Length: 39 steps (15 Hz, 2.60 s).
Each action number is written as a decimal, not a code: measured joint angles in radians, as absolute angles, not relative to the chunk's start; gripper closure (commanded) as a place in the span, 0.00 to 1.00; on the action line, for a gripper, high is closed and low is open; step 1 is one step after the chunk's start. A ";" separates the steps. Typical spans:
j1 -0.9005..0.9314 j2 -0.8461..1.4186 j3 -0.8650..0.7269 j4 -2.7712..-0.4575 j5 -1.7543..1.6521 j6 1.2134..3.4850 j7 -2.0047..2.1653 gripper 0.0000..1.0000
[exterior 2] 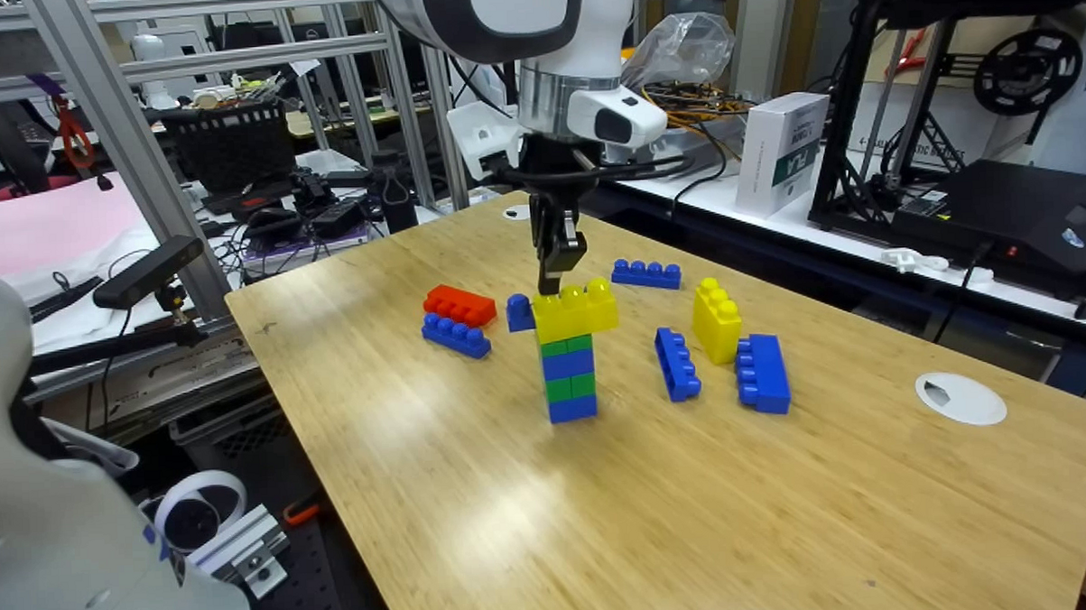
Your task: Pick the yellow block and put it on the green block
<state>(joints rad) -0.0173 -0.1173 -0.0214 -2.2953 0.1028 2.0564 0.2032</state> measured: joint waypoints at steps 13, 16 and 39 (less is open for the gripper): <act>-0.017 -0.142 -0.016 -2.291 0.086 2.064 0.197 1.00; -0.016 -0.183 -0.007 -2.280 0.065 2.065 0.189 1.00; -0.012 -0.113 -0.003 -2.307 -0.026 2.196 0.128 1.00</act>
<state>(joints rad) -0.0116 -0.1133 -0.0031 -2.3067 -0.0259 2.1955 0.1283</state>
